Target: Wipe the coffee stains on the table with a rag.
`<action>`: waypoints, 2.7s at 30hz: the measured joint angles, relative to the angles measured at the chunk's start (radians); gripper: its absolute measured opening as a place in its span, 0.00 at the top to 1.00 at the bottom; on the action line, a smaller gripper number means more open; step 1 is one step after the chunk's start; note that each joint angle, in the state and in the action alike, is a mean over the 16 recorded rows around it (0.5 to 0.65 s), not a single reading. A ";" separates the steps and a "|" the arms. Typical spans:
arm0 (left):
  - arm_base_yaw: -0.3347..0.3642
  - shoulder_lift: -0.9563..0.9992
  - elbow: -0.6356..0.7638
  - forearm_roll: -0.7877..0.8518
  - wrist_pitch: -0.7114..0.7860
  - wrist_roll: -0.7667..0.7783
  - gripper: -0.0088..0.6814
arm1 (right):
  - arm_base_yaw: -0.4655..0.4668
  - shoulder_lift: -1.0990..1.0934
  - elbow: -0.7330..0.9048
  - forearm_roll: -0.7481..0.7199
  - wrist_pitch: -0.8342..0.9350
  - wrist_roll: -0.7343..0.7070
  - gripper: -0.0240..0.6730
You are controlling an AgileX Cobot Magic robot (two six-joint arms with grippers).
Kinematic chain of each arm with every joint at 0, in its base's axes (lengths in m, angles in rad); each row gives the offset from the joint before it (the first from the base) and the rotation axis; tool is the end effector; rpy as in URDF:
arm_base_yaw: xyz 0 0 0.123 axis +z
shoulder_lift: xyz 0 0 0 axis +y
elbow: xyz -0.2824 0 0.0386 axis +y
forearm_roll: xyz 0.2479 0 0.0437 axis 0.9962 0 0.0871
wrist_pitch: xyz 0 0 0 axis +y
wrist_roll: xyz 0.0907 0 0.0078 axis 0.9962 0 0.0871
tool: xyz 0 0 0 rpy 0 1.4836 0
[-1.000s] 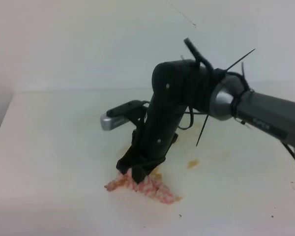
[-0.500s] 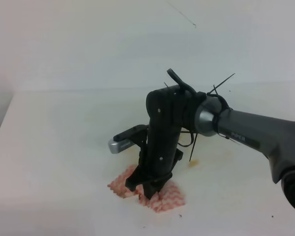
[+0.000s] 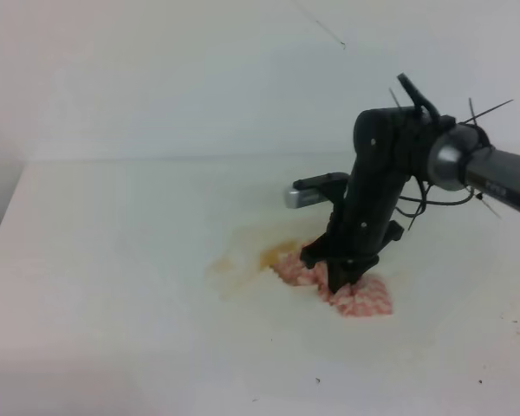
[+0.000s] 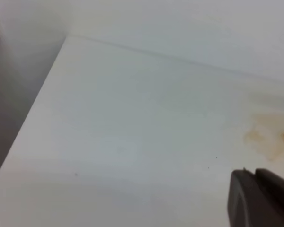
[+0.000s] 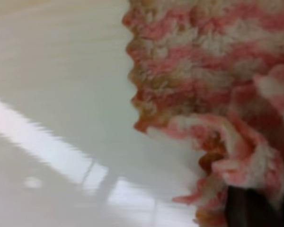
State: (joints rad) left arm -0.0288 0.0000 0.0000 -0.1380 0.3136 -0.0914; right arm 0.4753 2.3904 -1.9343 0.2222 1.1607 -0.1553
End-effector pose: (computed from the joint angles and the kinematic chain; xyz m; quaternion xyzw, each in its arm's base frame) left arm 0.0540 -0.0054 0.1850 -0.0625 0.7790 -0.0947 0.6167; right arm 0.4174 0.2355 0.1285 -0.2681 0.9577 0.1045 0.0039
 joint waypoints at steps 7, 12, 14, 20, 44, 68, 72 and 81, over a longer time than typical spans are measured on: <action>0.000 0.000 0.000 0.000 0.001 0.000 0.99 | -0.078 0.007 -0.004 0.014 -0.006 0.002 0.97; 0.000 0.000 0.000 0.000 0.001 0.000 0.99 | -0.096 0.029 -0.034 0.065 -0.013 0.002 0.97; 0.000 0.000 0.000 0.000 0.001 0.000 0.99 | -0.094 0.044 -0.061 0.088 -0.011 0.003 0.97; 0.000 0.000 0.000 0.000 0.001 0.000 0.99 | -0.070 0.112 -0.188 0.150 0.010 0.003 0.97; 0.000 0.000 0.000 0.000 0.001 0.000 0.99 | 0.141 0.247 -0.449 0.203 0.057 -0.001 0.97; 0.000 0.000 0.000 0.000 0.001 0.000 0.99 | -0.255 0.237 -0.484 0.121 0.055 0.045 0.96; 0.000 0.000 0.000 0.000 0.001 0.000 0.99 | -0.297 0.191 -0.481 0.109 0.055 0.047 0.96; 0.000 0.000 0.000 0.000 0.001 0.000 0.99 | -0.329 -0.029 -0.433 0.083 0.059 0.014 0.95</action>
State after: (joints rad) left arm -0.0288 0.0000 0.0000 -0.1380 0.3146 -0.0914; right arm 0.1464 2.3618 -2.3671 0.3053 1.2195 -0.1416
